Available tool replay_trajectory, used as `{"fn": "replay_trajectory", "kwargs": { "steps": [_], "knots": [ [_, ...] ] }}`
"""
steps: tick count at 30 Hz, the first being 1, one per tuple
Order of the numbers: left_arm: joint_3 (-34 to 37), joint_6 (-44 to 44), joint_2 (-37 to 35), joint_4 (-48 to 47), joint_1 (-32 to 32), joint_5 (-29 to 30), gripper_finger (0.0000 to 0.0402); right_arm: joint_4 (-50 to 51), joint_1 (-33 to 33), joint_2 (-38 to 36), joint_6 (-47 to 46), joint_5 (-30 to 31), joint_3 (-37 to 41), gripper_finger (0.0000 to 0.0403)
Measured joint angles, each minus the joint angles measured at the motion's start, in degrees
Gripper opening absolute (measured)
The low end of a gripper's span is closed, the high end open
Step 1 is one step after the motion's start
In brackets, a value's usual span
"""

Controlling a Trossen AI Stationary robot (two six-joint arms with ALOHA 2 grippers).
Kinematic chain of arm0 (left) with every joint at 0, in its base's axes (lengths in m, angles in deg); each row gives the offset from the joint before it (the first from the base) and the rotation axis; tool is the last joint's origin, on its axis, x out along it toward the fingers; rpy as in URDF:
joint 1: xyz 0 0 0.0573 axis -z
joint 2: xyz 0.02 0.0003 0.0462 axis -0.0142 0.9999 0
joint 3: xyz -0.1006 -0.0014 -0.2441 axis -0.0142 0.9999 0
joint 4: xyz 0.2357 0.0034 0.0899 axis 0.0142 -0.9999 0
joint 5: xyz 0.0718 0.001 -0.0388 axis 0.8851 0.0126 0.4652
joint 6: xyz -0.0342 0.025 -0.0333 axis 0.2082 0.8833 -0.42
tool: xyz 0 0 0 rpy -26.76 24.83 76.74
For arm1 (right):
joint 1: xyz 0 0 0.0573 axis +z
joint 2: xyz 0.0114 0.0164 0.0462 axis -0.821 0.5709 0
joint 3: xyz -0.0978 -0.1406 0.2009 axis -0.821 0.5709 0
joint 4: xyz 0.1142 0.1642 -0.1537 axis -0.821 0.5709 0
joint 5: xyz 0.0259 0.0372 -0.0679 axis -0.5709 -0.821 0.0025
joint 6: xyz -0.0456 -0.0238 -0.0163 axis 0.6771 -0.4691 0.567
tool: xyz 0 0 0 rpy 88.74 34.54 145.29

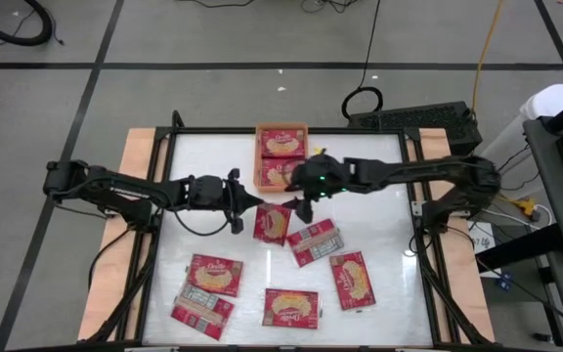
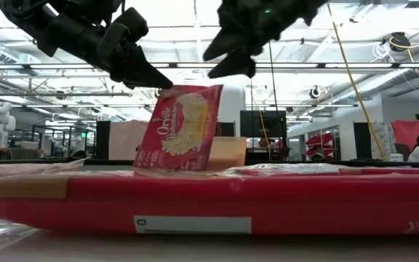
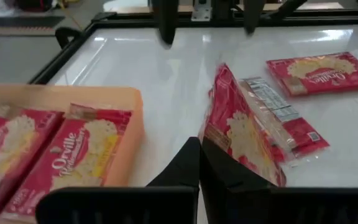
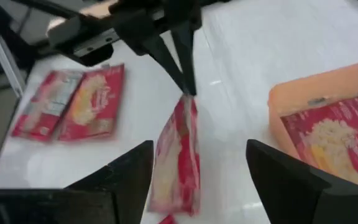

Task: Sort popcorn bags into baskets
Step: Put the red popcorn bag into the orange bin

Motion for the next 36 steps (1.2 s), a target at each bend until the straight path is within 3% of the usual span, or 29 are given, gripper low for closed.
{"fn": "replay_trajectory", "kwargs": {
  "steps": [6,11,14,19,22,27,31,36],
  "knots": [
    [0.0,0.6,0.0,0.1,-0.2,0.2,0.0001,10.3,-0.6,9.9,5.9,-2.0,-11.1,0.0243],
    [0.0,0.6,0.0,0.2,-0.2,0.5,0.0001,18.7,-1.4,15.9,8.8,-3.5,-17.7,0.0208],
    [0.0,0.7,0.0,0.2,-0.2,0.6,0.0001,19.8,-1.9,16.9,9.5,-5.3,-18.0,0.0165],
    [0.0,0.4,0.0,0.5,-0.2,1.1,0.0007,20.7,-2.8,17.0,10.2,-6.2,-18.0,0.0058],
    [0.0,-0.6,0.0,2.2,-0.2,3.5,0.0029,21.4,-3.2,17.0,11.6,-6.3,-18.1,0.001],
    [0.0,-1.7,-2.9,0.0,-0.2,9.4,0.0096,22.8,-3.7,16.0,11.8,-6.3,-18.0,0.0014],
    [0.0,-4.7,-8.1,-7.1,-0.2,16.2,0.0148,23.8,-4.3,12.6,13.1,-6.2,-18.0,0.0002],
    [0.0,-9.4,-14.4,-17.3,-0.2,19.2,0.0182,20.3,-5.9,5.7,14.9,-5.3,-18.0,0.0001]
  ]
}}
